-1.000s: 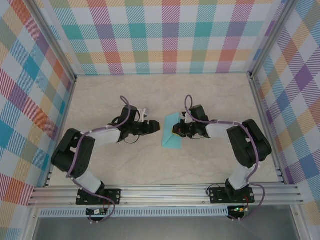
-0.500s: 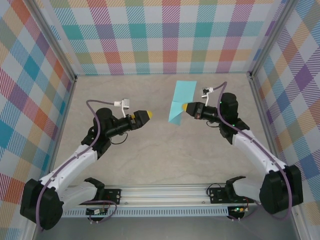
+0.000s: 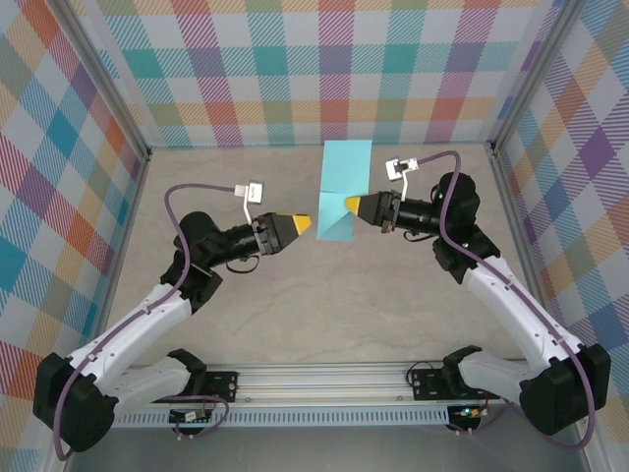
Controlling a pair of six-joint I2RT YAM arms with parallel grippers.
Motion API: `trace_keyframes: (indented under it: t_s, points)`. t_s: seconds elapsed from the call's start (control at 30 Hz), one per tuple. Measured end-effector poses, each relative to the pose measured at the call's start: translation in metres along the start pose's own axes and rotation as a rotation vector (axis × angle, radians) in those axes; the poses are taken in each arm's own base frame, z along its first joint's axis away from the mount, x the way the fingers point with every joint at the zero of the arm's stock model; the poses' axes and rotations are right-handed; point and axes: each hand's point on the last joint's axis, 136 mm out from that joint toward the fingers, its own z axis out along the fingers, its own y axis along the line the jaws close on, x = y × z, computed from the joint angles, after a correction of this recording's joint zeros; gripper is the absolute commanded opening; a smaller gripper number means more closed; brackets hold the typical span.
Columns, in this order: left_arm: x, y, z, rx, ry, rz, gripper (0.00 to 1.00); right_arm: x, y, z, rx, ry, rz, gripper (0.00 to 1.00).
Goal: Fold a paper plane with a square sheet of paper (fold left side to right side)
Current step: Turn over the paper at the center of the table.
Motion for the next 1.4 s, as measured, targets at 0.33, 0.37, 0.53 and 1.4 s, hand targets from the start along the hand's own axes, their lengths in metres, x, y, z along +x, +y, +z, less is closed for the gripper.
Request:
trace_keyframes:
  t_s: [0.33,0.37,0.53,1.4]
  points:
    - [0.014,0.005,0.017,0.008,0.061,-0.026,0.72,-0.005,0.028,0.003,-0.07,-0.003,-0.032,0.0]
    - [0.015,0.004,0.018,0.011,0.065,-0.026,0.65,-0.004,0.029,0.003,-0.072,-0.002,-0.031,0.0]
    - [0.013,-0.006,0.021,0.038,0.062,0.0,0.47,-0.004,0.03,0.004,-0.077,0.0,-0.028,0.01]
    - [0.017,0.042,0.006,-0.31,0.062,0.121,0.0,0.006,-0.046,-0.047,0.538,-0.055,-0.011,0.88]
